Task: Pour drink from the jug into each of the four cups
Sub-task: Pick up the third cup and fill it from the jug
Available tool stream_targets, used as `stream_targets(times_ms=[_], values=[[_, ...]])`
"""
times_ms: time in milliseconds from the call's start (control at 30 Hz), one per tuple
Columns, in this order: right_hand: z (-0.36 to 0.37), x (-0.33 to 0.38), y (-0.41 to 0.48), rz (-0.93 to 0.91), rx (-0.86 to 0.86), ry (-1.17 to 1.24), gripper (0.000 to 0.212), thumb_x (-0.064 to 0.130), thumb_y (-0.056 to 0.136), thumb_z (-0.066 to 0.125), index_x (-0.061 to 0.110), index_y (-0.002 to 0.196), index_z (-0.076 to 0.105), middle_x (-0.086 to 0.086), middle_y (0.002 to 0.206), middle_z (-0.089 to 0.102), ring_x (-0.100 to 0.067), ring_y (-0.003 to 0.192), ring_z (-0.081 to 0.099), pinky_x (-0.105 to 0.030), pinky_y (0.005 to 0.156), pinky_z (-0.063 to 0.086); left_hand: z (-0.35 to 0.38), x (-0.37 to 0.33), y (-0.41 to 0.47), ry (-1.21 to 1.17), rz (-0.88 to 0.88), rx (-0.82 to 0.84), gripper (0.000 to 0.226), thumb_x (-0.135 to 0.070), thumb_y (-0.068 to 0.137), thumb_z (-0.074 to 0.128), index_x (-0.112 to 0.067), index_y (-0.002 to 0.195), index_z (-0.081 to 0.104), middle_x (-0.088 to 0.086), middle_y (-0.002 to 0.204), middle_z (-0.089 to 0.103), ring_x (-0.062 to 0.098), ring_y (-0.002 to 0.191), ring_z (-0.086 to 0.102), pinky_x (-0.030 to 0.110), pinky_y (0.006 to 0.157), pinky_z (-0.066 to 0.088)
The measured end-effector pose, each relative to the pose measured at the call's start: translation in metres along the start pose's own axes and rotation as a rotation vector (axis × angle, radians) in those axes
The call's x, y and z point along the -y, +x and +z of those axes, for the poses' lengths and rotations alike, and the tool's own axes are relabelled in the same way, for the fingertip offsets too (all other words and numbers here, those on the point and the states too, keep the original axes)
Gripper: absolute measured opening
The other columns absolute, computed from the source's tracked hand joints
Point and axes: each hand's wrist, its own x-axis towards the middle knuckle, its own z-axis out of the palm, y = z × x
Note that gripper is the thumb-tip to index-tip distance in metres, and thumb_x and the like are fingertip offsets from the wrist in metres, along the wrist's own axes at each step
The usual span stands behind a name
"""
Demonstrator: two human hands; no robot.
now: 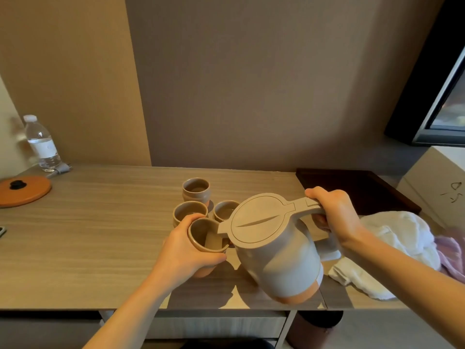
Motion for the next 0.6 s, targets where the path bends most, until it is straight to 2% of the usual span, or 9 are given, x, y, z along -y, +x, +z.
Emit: stream_targets(times_ms=[367, 500, 600], values=[[0.01, 0.004, 0.008, -0.03, 0.032, -0.089, 0.047, 0.016, 0.092, 0.049, 0.001, 0.048, 0.053, 0.005, 0.034, 0.041, -0.006, 0.033, 0.031, -0.02, 0.043, 0.029, -0.009, -0.003, 0.001, 0.122, 0.072, -0.035, 0.091, -0.033, 0.046, 0.096, -0.035, 0.123, 0.047, -0.017, 0.114, 0.058, 0.006, 0.106, 0.053, 0.016, 0.08, 0.044], [0.014, 0.005, 0.012, -0.042, 0.052, -0.13, 0.043, 0.018, 0.089, 0.051, -0.005, 0.052, 0.053, -0.005, 0.041, 0.039, -0.01, 0.036, 0.029, -0.023, 0.046, 0.03, -0.013, -0.003, 0.0, 0.14, 0.093, -0.028, 0.091, -0.033, 0.047, 0.096, -0.042, 0.119, 0.041, -0.028, 0.106, 0.051, 0.002, 0.103, 0.051, 0.009, 0.074, 0.039], [0.018, 0.008, 0.014, -0.051, 0.066, -0.167, 0.043, 0.019, 0.088, 0.051, -0.008, 0.056, 0.054, -0.008, 0.043, 0.037, -0.011, 0.036, 0.029, -0.024, 0.047, 0.03, -0.015, -0.001, -0.001, 0.158, 0.089, -0.034, 0.092, -0.033, 0.046, 0.096, -0.04, 0.12, 0.041, -0.023, 0.109, 0.053, 0.003, 0.103, 0.051, 0.013, 0.076, 0.041]])
